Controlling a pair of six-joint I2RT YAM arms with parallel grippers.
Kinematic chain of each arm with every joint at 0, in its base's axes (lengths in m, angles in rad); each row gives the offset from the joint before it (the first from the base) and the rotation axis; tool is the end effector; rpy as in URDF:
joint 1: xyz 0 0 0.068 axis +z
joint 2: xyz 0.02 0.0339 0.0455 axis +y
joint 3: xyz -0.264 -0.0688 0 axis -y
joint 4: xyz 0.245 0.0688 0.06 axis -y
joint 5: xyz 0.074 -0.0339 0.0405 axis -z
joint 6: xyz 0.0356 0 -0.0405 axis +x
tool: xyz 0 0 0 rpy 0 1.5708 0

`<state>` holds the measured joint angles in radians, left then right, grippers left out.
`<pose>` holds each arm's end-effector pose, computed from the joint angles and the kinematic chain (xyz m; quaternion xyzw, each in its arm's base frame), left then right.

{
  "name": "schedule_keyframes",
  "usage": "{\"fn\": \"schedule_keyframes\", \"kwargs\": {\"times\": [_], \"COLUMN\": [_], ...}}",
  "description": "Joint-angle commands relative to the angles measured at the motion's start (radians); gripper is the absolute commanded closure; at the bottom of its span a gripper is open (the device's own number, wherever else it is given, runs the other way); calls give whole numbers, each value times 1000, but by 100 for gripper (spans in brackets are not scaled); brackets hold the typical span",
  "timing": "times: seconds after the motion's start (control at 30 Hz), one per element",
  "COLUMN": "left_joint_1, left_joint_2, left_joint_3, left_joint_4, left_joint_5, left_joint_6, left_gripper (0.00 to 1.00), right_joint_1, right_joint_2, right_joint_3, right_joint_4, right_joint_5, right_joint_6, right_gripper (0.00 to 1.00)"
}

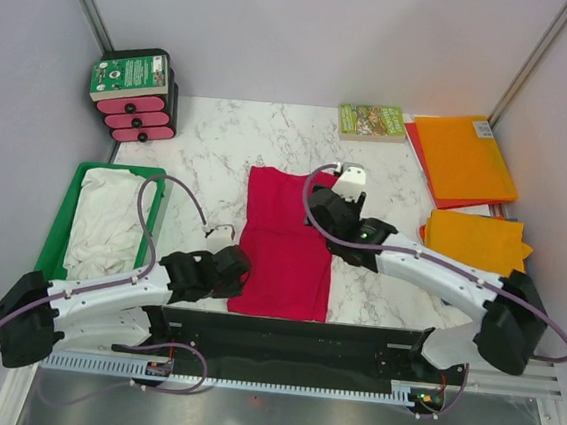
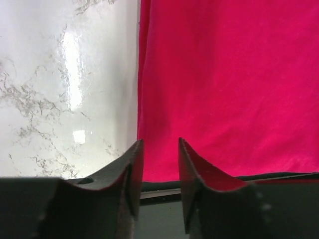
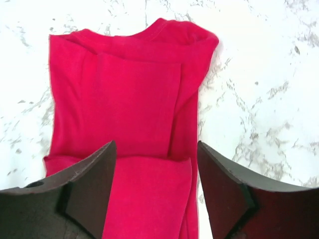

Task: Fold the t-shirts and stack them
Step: Fold the folded rectangular tshirt in 1/3 of the way, then grab one side of the 2/3 rectangular tshirt with both arms

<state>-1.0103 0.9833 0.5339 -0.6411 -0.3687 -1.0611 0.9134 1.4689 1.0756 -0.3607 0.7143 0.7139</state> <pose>0.1012 -0.1371 0.1858 -0.0678 0.9534 -0.1103 0.2724 0.2115 0.2359 0.2686 0.0525 0.8694 0.0500 0.4888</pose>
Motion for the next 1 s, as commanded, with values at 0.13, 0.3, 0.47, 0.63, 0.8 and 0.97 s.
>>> {"fn": "schedule_keyframes", "kwargs": {"times": [0.13,0.3,0.47,0.63,0.8,0.97], "left_joint_1": [-5,-5,-4,-7,-13,-17], "left_joint_2": [86,77,9,-32,-14,20], "left_joint_3": [-29,-61,-77,-83,-84,-61], "left_joint_4": [37,60,52,35,11,-51], "left_joint_5": [2,11,57,103,143,146], "left_joint_6": [-68,-77,-92,-97,-105,-129], "left_gripper": [58,61,61,61,61,60], "right_joint_1": [171,231,278,324,381,421], "right_joint_2": [-189,-202,-205,-205,-203,-200], "right_joint_3": [-264,-304,-304,-310,-338,-350], "right_joint_4": [-132,-179,-208,-236,-274,-310], "right_joint_5": [68,88,100,102,103,114], "right_joint_6": [214,282,315,380,473,529], "right_gripper": [27,29,29,29,29,29]}}
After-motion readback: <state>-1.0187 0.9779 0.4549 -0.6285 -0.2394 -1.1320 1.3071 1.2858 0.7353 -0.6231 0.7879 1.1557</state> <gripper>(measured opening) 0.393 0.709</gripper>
